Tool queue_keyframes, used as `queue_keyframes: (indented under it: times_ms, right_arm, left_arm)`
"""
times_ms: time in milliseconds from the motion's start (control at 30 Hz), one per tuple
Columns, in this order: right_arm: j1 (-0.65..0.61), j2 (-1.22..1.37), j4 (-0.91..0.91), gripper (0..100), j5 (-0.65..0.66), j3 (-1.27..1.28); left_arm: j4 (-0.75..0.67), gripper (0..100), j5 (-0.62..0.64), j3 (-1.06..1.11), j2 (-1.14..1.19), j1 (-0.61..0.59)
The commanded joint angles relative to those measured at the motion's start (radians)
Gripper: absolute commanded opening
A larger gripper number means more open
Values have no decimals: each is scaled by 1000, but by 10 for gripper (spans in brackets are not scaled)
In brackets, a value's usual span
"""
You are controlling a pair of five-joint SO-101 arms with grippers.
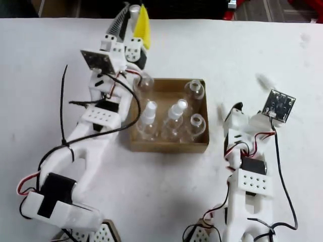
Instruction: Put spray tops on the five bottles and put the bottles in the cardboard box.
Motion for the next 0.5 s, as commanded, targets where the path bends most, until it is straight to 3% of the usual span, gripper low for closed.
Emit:
queue_keyframes:
  times_ms: [0, 467]
  right_arm:
    - [-7, -12, -24, 190, 2, -8]
    - [-7, -12, -24, 190, 2, -8]
  left_arm:
    - [-23, 23, 3, -58, -7, -16]
    - [-52, 23, 3, -46, -12, -16]
